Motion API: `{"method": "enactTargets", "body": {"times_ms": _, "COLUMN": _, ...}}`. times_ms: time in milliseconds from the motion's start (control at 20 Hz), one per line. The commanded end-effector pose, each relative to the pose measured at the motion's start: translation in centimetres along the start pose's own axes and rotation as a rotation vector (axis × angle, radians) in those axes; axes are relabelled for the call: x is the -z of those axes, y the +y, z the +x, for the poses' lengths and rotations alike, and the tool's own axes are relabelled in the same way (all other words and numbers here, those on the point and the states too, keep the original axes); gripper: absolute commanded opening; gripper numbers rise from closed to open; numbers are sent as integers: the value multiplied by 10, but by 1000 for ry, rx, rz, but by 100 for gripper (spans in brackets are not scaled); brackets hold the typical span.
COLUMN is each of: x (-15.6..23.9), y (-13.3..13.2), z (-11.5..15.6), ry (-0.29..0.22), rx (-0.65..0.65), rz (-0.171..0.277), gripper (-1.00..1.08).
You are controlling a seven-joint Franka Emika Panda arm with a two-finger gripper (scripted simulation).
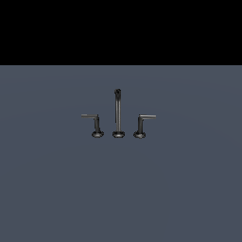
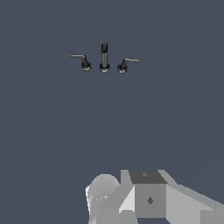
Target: Turn on the faucet by rotating a designated handle.
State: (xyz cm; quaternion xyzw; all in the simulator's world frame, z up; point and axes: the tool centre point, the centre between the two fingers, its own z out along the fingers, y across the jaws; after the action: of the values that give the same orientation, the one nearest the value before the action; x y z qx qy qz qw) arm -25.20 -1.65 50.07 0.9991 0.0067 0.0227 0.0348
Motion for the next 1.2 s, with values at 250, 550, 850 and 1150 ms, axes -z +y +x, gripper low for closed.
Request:
{"method": "enactTargets", "body": {"times_ms": 250, "x": -4, "y": -2, "z": 3, "ry": -1, "rx": -15, "rz": 0, "gripper": -100}}
{"method": "enactTargets", "body": {"times_ms": 550, "x": -19, "y": -8, "z": 14, "ry": -4, "rx": -71, "rz": 1, "gripper": -100}}
{"method": "enactTargets", "body": {"times_ms": 850, "x": -46, "y": -18, "z": 35, "ry": -10, "rx": -172, "rz": 3, "gripper": -100}}
{"method": "enactTargets", "body": {"times_ms": 1150, "x": -83, "y": -29, "z": 66, "ry": -18, "rx": -310, "rz": 6, "gripper": -100}}
